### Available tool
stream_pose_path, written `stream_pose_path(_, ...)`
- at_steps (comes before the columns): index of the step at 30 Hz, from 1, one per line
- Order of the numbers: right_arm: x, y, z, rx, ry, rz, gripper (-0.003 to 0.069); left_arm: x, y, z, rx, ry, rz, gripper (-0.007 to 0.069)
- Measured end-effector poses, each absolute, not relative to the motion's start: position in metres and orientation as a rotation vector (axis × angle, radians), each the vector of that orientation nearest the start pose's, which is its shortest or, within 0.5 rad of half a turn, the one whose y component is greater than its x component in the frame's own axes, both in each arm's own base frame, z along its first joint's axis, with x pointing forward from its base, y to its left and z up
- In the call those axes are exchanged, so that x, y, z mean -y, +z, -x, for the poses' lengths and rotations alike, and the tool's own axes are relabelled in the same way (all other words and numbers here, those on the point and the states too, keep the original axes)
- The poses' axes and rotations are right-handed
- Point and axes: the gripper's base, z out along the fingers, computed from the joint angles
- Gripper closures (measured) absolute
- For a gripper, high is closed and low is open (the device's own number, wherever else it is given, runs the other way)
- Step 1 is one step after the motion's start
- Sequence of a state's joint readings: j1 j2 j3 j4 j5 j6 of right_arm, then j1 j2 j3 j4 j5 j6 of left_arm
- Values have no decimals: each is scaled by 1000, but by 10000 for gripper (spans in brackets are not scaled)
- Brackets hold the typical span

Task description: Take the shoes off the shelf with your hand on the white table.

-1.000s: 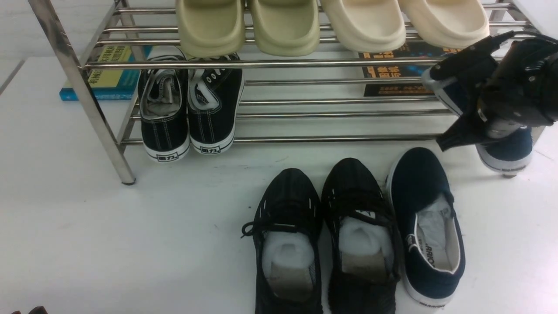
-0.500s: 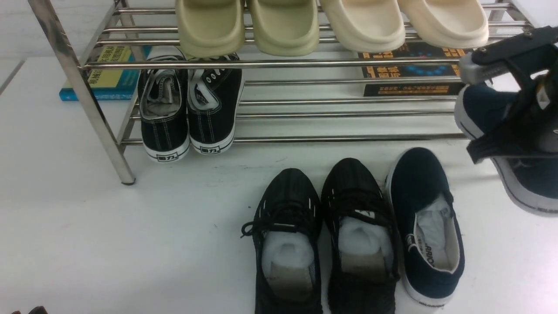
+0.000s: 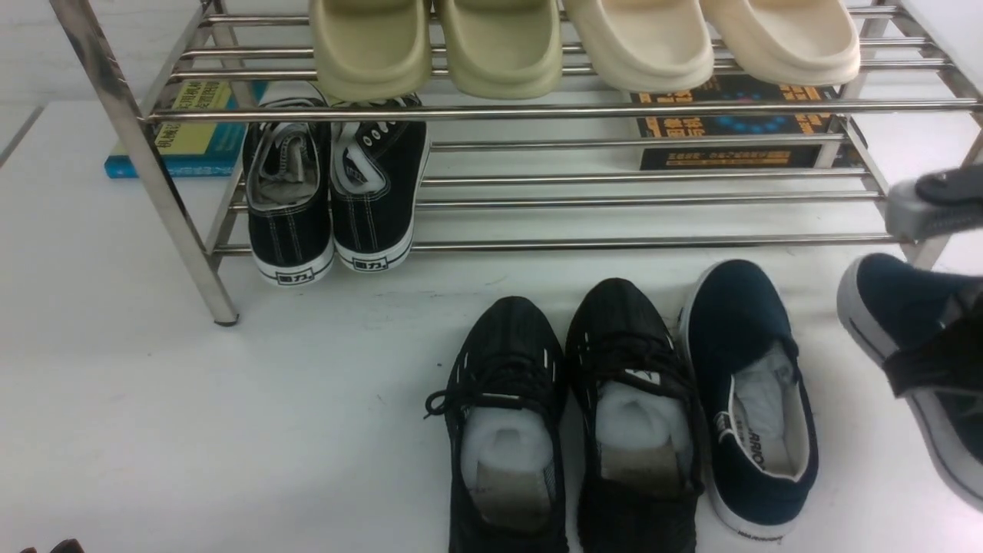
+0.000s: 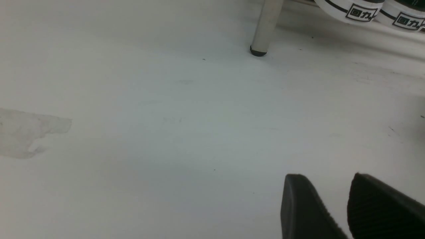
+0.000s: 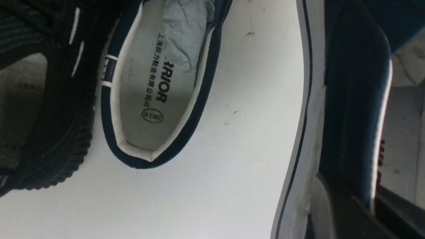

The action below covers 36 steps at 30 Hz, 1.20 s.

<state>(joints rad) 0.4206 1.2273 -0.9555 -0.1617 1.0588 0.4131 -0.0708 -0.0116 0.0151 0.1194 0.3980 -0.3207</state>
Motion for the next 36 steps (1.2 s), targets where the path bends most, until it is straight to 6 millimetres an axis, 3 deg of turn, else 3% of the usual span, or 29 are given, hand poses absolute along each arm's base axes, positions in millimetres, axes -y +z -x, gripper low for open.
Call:
stream_pose_path(3,-79,267,-209,-2715,20,64,634,-1,173,-52,-1878,-149,163,382)
stream_pose_path(8,-77,254,-214,-2612,30,30,634,-1,173,-52,-1878,-149,163,382)
stream_pose_path(14,-77,243,-217,-2640,-3,-32,634,-1,173,-52,-1878,-149,163,382)
stream_pose_path(25,-87,203,-236,-2748,-45,-67,634,-1,173,-52,-1878,-149,163,382)
stream_pose_path(36,-89,194,-240,-2764,-26,-134,622,-1,173,-52,-1878,-149,163,382)
